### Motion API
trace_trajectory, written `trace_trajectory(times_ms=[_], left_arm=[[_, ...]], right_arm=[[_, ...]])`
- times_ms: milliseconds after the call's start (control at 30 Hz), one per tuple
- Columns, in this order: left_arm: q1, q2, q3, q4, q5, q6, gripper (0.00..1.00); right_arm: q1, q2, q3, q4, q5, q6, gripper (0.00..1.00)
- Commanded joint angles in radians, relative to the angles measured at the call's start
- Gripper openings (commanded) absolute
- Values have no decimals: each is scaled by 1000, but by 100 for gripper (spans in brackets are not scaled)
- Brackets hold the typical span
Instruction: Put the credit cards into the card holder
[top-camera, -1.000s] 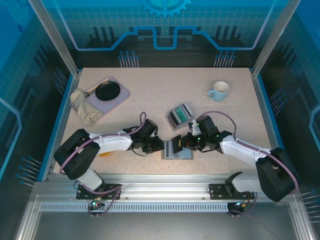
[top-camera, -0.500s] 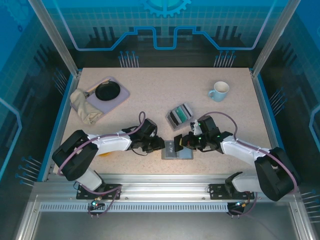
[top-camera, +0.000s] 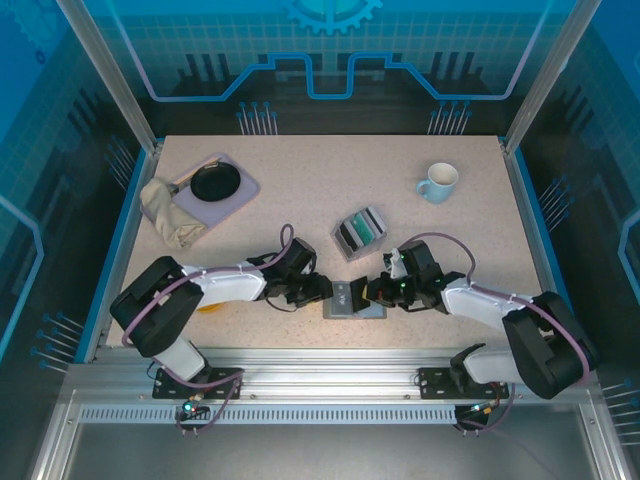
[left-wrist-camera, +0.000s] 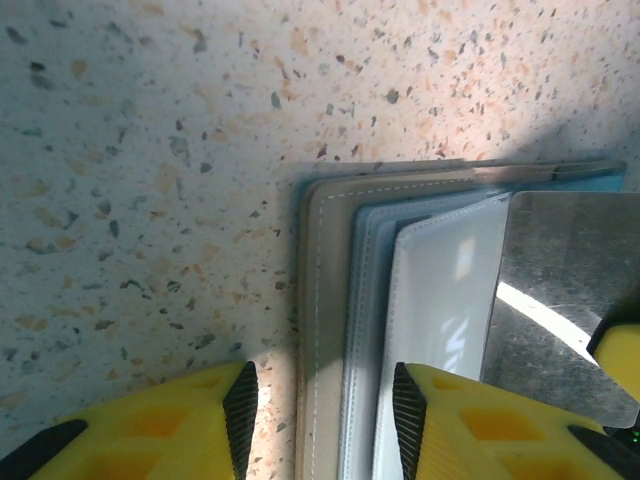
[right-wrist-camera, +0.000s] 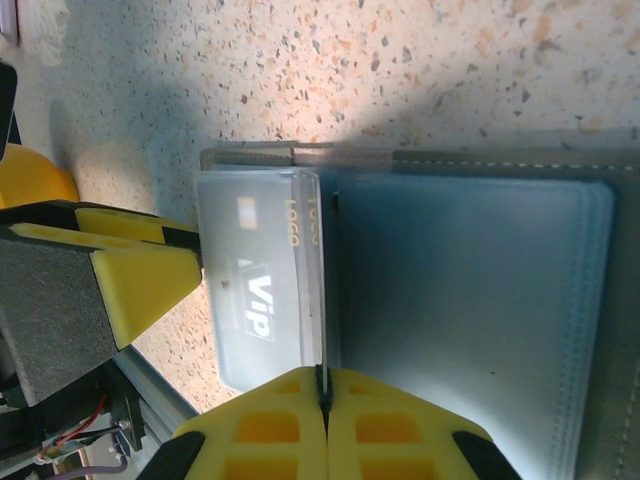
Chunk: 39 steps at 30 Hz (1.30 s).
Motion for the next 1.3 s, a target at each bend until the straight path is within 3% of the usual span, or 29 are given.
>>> trace_trajectory(times_ms=[0, 367, 933, 1067, 1267], left_arm=[[-9, 22, 6, 17, 29, 0, 41], [-19, 50, -1, 6, 17, -13, 24], [-27, 53, -20, 34, 2, -66, 20], [-28, 52, -19, 33, -4, -69, 20], [-29, 48, -14, 21, -14, -65, 20]], right_arm=[[17, 11, -41, 77, -14, -10, 6], [50, 24, -102, 210, -14, 28, 5], [138, 119, -100, 332, 58, 152, 8], [149, 115, -74, 308, 68, 169, 13], [127, 45, -29, 95, 98, 94, 25]])
